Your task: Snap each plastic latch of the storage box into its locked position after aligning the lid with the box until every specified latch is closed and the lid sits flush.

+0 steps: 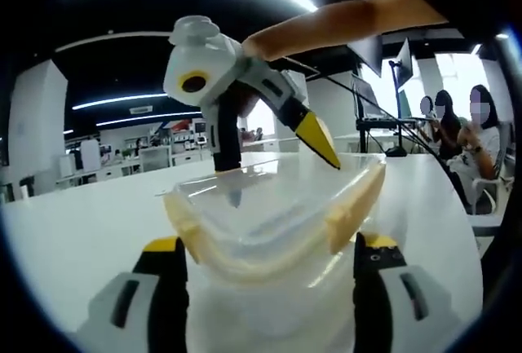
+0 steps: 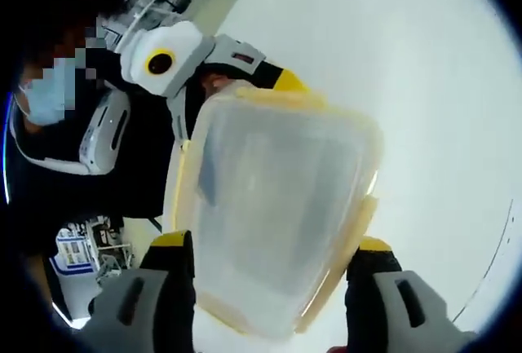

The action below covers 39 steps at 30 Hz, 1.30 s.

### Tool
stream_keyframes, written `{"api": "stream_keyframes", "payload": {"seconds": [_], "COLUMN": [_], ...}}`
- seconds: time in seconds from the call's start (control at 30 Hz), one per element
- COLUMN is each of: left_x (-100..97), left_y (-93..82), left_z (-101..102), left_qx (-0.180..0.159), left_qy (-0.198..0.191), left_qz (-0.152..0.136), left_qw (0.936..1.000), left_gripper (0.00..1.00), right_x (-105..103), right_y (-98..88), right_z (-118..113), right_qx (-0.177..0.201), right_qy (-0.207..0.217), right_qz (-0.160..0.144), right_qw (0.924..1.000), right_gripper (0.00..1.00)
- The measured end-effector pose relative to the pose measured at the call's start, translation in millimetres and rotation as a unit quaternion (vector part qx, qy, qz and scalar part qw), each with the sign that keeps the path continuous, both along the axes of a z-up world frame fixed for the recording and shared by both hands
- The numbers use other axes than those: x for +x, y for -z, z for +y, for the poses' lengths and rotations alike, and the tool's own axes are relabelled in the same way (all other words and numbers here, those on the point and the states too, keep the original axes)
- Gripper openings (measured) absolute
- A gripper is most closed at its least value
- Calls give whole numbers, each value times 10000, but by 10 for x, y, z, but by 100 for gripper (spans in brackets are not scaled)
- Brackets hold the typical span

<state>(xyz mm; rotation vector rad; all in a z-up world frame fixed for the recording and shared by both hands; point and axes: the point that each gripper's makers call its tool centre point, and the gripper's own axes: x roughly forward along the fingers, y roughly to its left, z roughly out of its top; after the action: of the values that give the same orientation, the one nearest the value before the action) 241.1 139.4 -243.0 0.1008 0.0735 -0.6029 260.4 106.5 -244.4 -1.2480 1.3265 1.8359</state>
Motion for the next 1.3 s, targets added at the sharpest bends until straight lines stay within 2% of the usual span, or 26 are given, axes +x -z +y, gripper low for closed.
{"api": "stream_keyframes", "payload": {"seconds": [0.1,0.2,0.3,0.5,0.73,0.97,1.13,1.3], "left_x": [9,14,22,22,7,-17,-33,-39], "left_y": [1,2,4,20,23,28,29,29], "left_z": [-1,-5,-11,-30,-43,-46,-46,-44], "left_qx": [-9,-24,-37,-95,-97,-96,-93,-85], "left_qy": [13,33,50,44,14,8,3,-5], "left_qz": [1,5,10,62,51,47,46,46], "left_qw": [10000,10000,10000,9999,9999,9999,9999,10000], "left_gripper": [82,83,83,85,85,84,84,84], "right_x": [20,48,86,73,12,0,-5,-2], "right_y": [-11,-34,-57,-37,-20,-23,-8,-12], "right_z": [-17,6,42,39,0,-92,-262,-241], "right_qx": [-3,189,504,745,916,821,522,505], "right_qy": [-90,-38,226,533,660,865,937,916], "right_qz": [84,266,472,508,415,262,124,101], "right_qw": [9999,9995,9974,9945,9927,9925,9942,9945], "right_gripper": [71,69,68,73,76,74,75,74]}}
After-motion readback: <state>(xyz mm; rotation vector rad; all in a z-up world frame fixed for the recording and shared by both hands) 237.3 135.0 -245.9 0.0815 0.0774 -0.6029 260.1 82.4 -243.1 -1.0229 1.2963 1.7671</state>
